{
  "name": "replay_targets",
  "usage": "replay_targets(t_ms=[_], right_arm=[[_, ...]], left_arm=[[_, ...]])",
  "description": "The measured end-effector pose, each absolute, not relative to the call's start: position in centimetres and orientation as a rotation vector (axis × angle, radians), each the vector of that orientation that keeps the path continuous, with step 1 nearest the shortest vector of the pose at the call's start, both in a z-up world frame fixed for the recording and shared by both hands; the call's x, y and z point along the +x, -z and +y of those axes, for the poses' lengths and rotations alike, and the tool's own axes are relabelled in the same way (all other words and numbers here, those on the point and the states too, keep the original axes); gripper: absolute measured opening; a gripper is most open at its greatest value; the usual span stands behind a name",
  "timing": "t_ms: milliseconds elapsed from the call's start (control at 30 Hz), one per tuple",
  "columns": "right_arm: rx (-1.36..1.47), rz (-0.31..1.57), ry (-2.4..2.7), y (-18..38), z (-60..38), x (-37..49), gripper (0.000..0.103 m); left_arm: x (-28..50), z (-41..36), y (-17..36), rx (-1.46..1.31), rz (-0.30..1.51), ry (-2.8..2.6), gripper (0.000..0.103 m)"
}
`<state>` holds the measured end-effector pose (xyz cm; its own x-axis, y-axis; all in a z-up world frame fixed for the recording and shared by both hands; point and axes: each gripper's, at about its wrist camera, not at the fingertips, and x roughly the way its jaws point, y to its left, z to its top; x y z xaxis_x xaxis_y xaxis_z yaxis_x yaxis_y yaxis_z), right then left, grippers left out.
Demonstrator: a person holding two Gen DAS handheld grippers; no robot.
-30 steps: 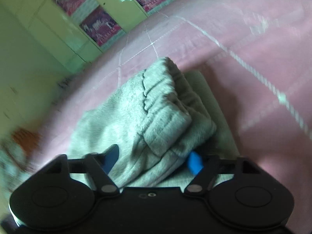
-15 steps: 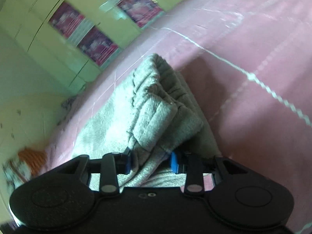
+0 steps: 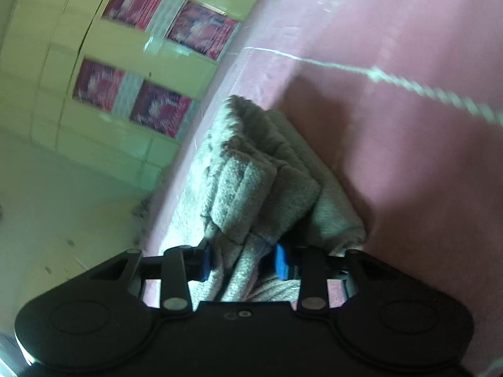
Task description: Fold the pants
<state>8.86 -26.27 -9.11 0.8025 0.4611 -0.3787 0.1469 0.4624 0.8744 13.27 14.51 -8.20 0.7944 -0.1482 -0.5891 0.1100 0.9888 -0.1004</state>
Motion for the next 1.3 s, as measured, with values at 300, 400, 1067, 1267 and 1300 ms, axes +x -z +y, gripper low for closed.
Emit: replay_targets(t_ms=[300, 400, 1067, 1267, 1300], right_arm=[[0.428, 0.520, -0.134, 0.6, -24.3, 8.2, 0.020], [0.266, 0.504, -0.182, -1.0, -21.4, 11.0, 0.019], [0.030, 0.746, -0.211, 3.5, -18.9, 22.6, 0.026], [0.010, 0.644, -0.250, 0.5, -17.9, 21.3, 0.033], [0.019, 0.643, -0.262, 0.3, -17.6, 21.8, 0.034]], left_arm=[[15.6, 12.1, 2.2, -0.185, 0.582, 0.262, 0.017], [19.1, 8.2, 2.3, -0.147, 0.600, 0.280, 0.017], [33.2, 3.5, 4.7, -0.016, 0.852, 0.260, 0.018], [33.2, 1.4, 3.7, -0.029, 0.795, 0.296, 0.026], [33.6, 0.8, 4.7, 0.013, 0.832, 0.291, 0.027]])
